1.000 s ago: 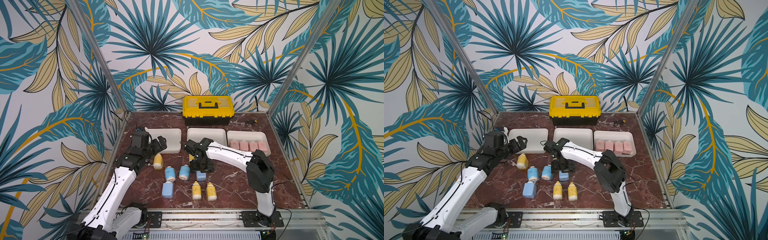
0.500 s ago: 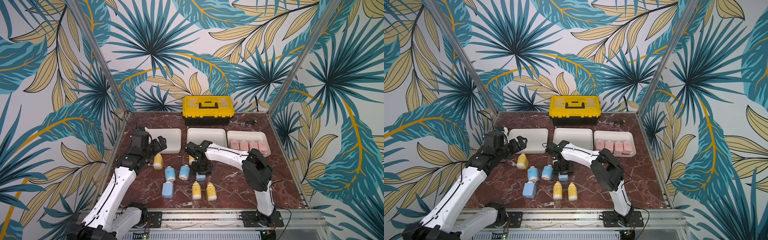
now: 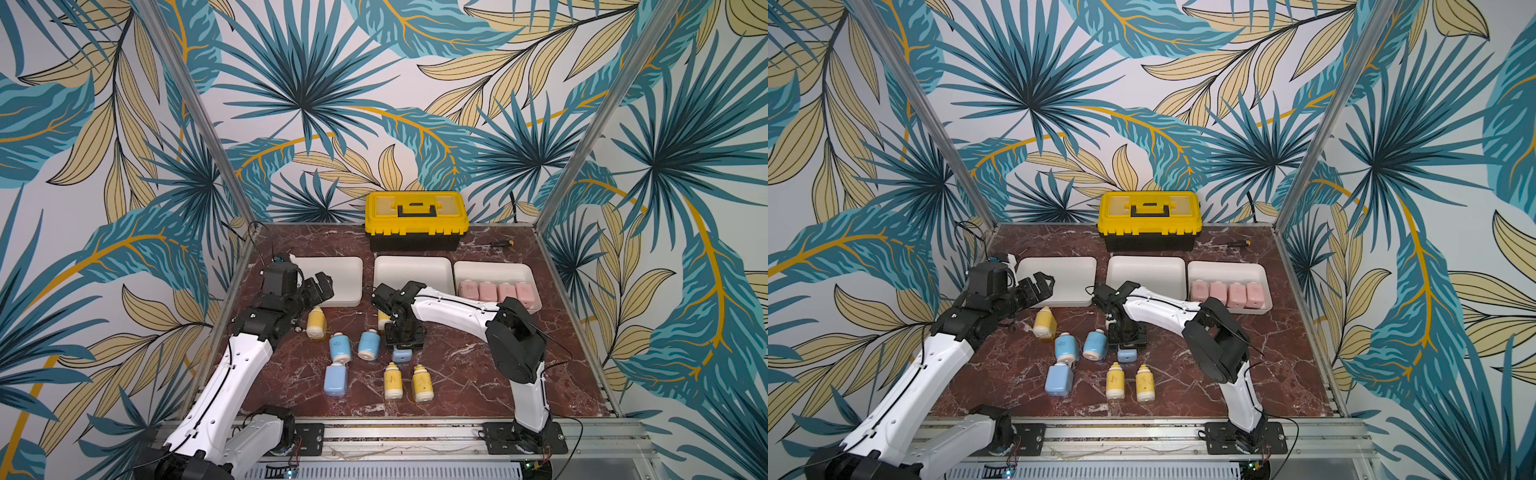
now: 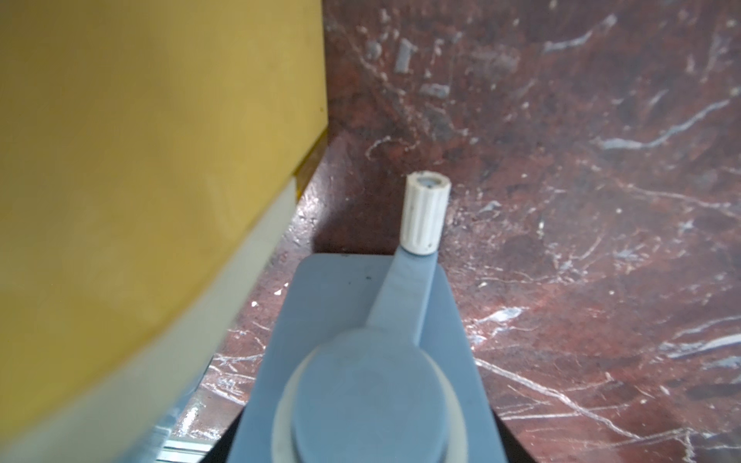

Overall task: Place the pencil sharpeners by color into the storage box
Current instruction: Pick up the pencil sharpener from the center of the board.

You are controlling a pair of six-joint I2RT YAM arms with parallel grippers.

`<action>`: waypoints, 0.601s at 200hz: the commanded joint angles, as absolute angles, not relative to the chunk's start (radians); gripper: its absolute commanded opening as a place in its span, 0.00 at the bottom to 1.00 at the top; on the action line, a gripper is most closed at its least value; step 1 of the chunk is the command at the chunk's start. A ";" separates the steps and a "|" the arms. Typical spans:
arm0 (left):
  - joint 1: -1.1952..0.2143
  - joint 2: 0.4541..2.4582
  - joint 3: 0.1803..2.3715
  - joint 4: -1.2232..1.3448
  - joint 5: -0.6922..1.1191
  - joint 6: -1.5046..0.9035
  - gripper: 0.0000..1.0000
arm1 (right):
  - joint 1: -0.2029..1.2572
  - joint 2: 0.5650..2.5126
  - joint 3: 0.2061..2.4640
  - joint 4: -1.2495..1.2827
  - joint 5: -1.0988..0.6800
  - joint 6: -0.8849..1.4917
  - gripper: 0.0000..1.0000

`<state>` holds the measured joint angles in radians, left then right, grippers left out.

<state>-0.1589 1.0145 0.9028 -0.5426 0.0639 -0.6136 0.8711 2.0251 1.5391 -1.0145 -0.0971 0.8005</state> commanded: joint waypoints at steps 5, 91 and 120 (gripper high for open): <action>-0.152 1.004 0.903 -0.540 0.053 -0.600 0.99 | 0.862 1.981 1.502 -1.045 -0.068 0.802 0.43; -0.153 1.001 0.907 -0.540 0.054 -0.600 0.99 | 0.810 1.935 1.496 -1.077 -0.034 0.765 0.42; -0.151 0.999 0.908 -0.539 0.051 -0.603 0.99 | 0.752 1.922 1.543 -1.135 -0.013 0.724 0.42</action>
